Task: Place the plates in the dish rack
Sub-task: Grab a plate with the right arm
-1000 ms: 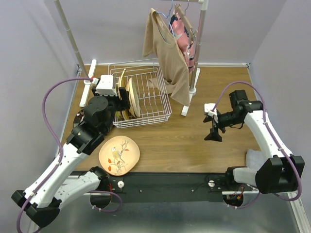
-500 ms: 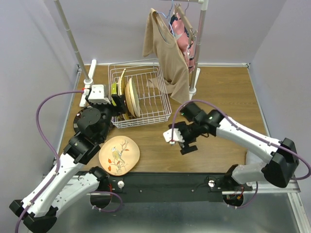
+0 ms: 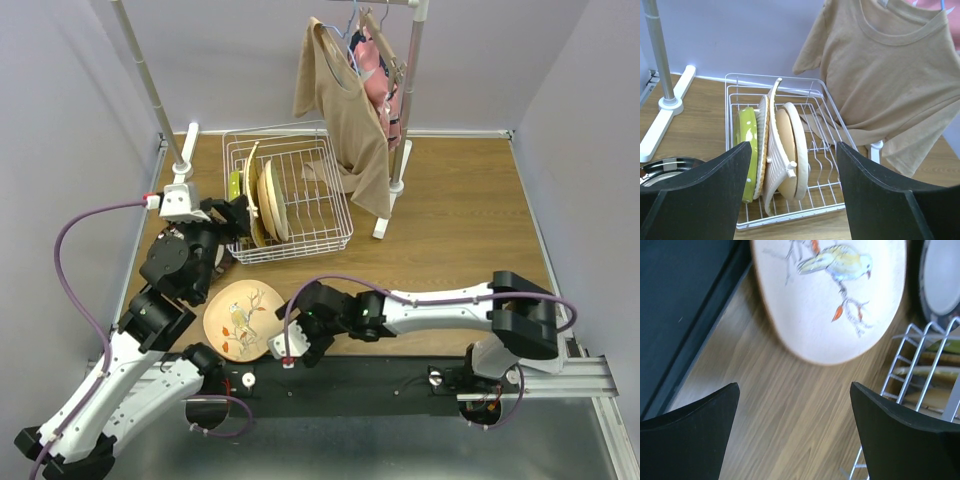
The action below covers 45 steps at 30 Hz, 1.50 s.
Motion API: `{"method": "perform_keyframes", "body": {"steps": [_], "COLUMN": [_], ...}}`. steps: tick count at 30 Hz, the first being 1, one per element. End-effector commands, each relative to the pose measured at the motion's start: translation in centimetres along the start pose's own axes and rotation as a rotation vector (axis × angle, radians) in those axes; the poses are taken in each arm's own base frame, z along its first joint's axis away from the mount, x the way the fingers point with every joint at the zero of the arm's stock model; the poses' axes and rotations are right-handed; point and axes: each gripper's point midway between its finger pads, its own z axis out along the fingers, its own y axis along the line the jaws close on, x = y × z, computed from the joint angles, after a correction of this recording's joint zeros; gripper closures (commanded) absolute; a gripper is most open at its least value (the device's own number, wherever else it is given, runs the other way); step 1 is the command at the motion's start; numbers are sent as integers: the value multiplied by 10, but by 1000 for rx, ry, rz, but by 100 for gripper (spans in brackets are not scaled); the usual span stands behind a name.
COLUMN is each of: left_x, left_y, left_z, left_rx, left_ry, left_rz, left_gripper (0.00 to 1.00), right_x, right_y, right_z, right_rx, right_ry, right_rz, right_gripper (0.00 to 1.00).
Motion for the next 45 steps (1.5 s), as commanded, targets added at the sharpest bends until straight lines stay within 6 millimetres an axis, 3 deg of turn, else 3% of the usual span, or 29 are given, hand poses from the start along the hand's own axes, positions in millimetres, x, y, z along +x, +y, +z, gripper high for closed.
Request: {"method": "perform_keyframes", "body": {"steps": [1,5,12,17,24,31,41,45], "left_x": [-7,-3,-3,-3,-8,-6,-5,-10], "left_y": [6,10,15,14,20,20,9,1], "left_z": [-10,-15,-22,-23,-31,-31,-26,-24], "left_rx": [-13,-17,-20,-14,-20,-22,12,39], "left_ry": [-18,-5,-10,-11,-26,-19,2,5], "left_rz": [-62,-65,-65,-68,-82,-86,-97,-123], "left_gripper": [22,22,22,22,21,21,21,21], "right_x": [-26,-22,-25,-21,-12,-18,-28,-27], "right_y": [-29,-21,-12,-5,6,3,-11,-6], "right_z": [29,56,79,92,99,84,38,14], "right_rx": [163,131,99,85,68,101,169,138], "right_ry": [-81,-76,-68,-53,-35,-39,0,16], "right_rz": [5,-3,-2,-4,-53,-10,80,120], "right_gripper": [2,14,38,58,78,99,99,99]}}
